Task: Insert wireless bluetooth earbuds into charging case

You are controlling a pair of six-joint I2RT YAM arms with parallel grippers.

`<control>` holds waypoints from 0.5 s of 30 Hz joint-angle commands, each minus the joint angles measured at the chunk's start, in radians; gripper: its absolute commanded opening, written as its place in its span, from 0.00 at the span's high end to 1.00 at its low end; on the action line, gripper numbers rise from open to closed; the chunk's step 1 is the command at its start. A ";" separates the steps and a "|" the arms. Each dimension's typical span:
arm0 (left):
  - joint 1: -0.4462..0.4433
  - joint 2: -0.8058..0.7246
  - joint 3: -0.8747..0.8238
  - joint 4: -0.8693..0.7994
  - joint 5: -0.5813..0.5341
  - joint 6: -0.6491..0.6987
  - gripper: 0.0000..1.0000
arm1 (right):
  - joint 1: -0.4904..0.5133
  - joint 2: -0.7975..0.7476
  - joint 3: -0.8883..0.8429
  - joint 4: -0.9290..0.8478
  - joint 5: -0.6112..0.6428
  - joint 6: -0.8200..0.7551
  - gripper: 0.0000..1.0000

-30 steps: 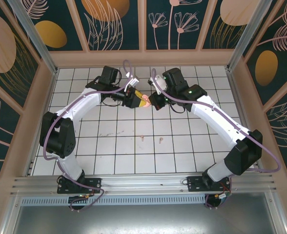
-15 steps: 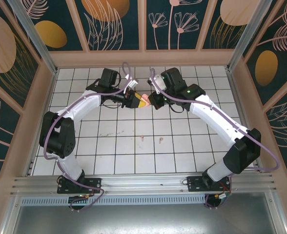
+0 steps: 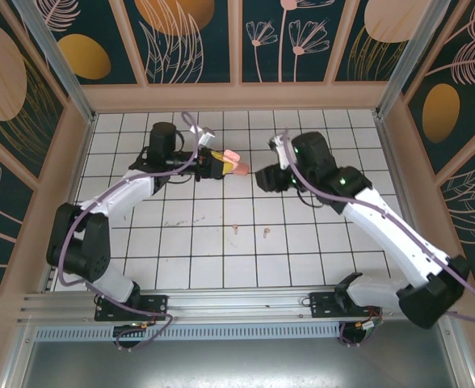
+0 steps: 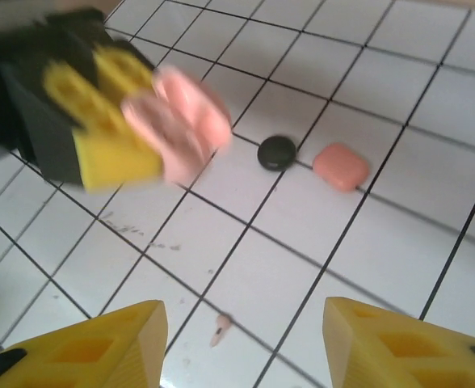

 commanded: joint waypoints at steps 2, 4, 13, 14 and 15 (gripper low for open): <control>0.020 -0.118 -0.129 0.328 -0.185 -0.163 1.00 | 0.055 -0.038 -0.182 0.068 0.067 0.243 0.45; 0.020 -0.164 -0.188 0.425 -0.257 -0.210 1.00 | 0.107 -0.022 -0.248 0.116 0.112 0.353 0.45; 0.020 -0.374 -0.377 0.626 -0.526 -0.297 1.00 | 0.317 0.269 -0.228 0.170 0.278 0.634 0.47; 0.020 -0.388 -0.387 0.628 -0.537 -0.295 1.00 | 0.327 0.303 -0.206 0.154 0.289 0.651 0.47; 0.019 -0.405 -0.396 0.628 -0.553 -0.295 1.00 | 0.338 0.348 -0.178 0.135 0.302 0.663 0.48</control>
